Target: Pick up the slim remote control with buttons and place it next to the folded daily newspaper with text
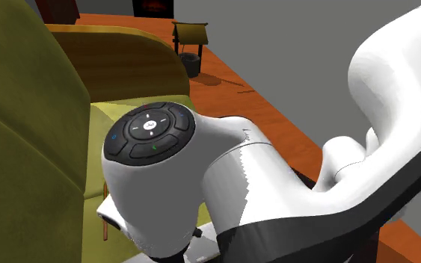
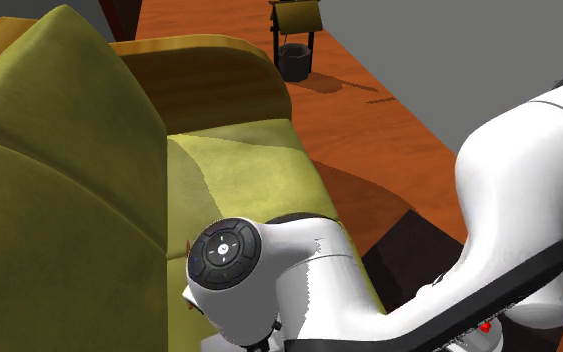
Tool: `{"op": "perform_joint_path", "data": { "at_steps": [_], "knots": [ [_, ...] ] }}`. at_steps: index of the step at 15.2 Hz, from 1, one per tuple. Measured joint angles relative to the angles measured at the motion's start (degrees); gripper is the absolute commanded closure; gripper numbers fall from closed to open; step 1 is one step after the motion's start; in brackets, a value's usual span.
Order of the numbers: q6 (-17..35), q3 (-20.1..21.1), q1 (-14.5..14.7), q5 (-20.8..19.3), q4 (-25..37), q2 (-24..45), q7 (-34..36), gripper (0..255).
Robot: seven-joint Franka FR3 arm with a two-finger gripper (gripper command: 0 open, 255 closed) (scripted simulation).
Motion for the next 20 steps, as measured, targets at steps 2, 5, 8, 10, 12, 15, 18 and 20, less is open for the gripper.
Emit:
{"op": "perform_joint_path", "data": {
  "at_steps": [2,5,8,10,12,15,18,20],
  "knots": [
    [-0.47,1.44,1.27,0.25,0.34,-0.19,2.62,255],
    [-0.48,3.84,3.32,0.19,1.07,0.54,7.08,255],
    [-0.92,6.36,5.46,-0.57,3.17,2.33,12.1,255],
    [-1.06,7.66,6.67,-0.86,3.92,3.01,14.83,255],
    [-1.1,9.17,8.15,-1.68,5.28,4.54,18.15,255],
    [-1.8,11.21,10.47,-3.34,8.25,7.29,23.25,255],
    [-2.09,12.97,13.15,-5.61,11.28,10.78,28.43,255],
    [-2.92,13.88,15.07,-7.09,13.77,12.97,31.79,255]
  ]
}}
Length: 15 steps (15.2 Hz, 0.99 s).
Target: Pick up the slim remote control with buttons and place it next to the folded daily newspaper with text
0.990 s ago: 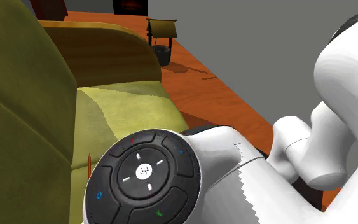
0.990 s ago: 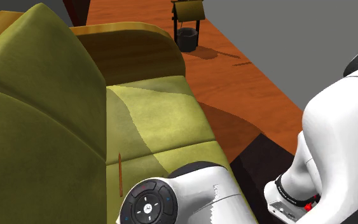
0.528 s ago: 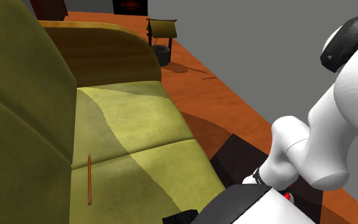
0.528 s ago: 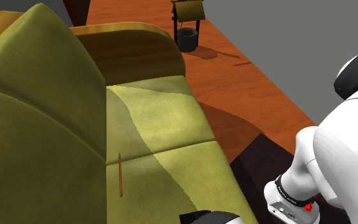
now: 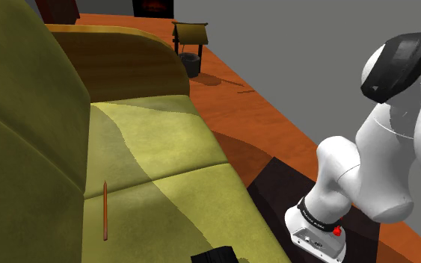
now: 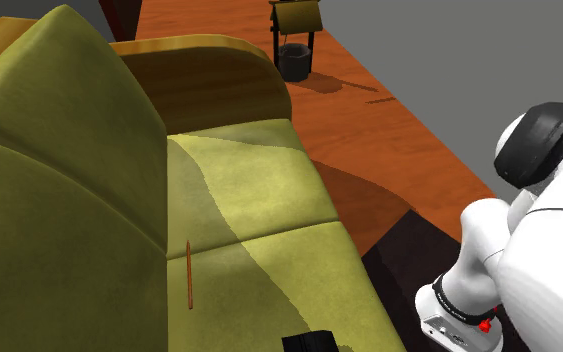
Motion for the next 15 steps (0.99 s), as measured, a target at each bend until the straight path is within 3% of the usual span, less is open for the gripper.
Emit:
{"op": "perform_joint_path", "data": {
  "at_steps": [4,11,15],
  "knots": [
    [-1.89,1.06,4.65,-3.82,6.23,5.74,6.52,255],
    [-7.33,1.04,15.29,-10.48,20.73,17.07,16.41,255],
    [-5.68,0.66,16.34,-11.5,20.35,18.66,17.6,255]
  ]
}}
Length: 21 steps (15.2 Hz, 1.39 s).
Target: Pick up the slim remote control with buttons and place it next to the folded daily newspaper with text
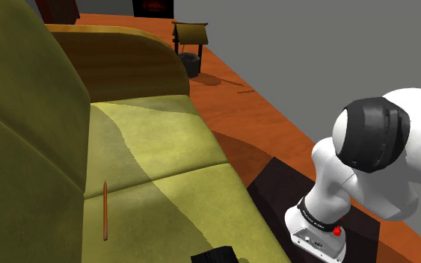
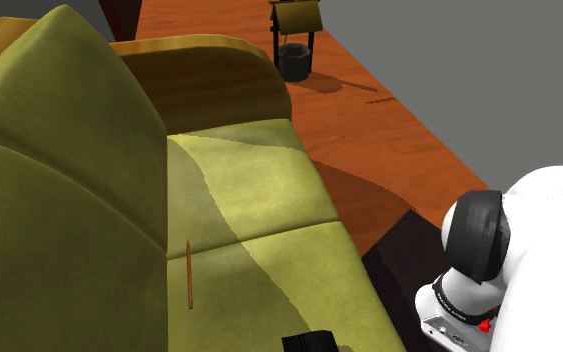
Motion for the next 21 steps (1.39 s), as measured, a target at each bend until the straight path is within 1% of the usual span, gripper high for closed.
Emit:
{"op": "perform_joint_path", "data": {
  "at_steps": [11,13,20,21],
  "knots": [
    [6.78,-1.3,0.32,-2.12,-4.41,2.9,1.22,255],
    [8.02,-1.67,0.76,-2.75,-4.84,3.87,1.75,255],
    [8.95,-1.85,0.64,-2.99,-5.54,4.12,1.78,255],
    [8.95,-1.85,0.64,-2.99,-5.54,4.12,1.78,0]
  ]
}}
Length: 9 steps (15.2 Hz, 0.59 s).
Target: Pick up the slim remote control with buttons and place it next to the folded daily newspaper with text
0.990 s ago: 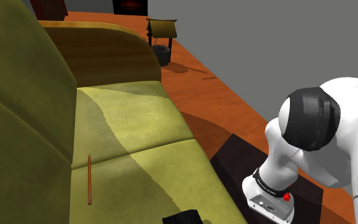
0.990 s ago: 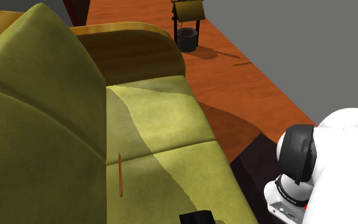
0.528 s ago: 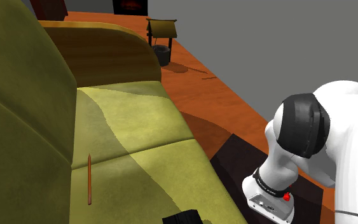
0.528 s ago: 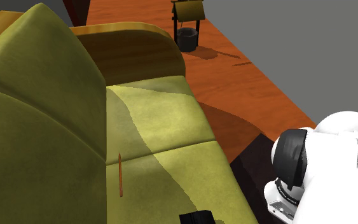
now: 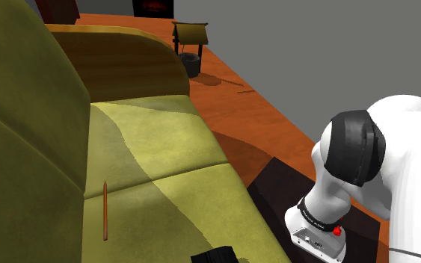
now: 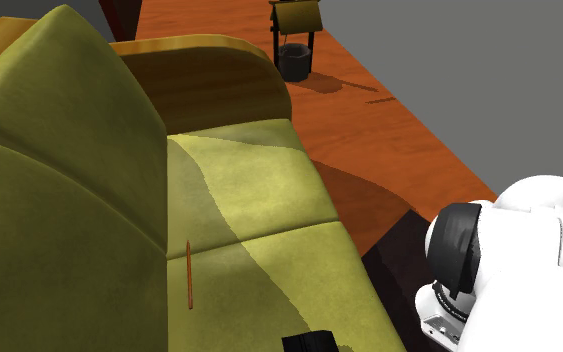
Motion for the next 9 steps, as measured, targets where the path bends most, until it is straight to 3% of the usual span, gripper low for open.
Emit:
{"op": "perform_joint_path", "data": {
  "at_steps": [6,9],
  "knots": [
    [0.0,0.0,0.0,0.0,0.01,-0.01,0.0,0],
    [-3.36,0.6,-0.29,1.04,2.47,-1.23,-0.94,0]
  ]
}}
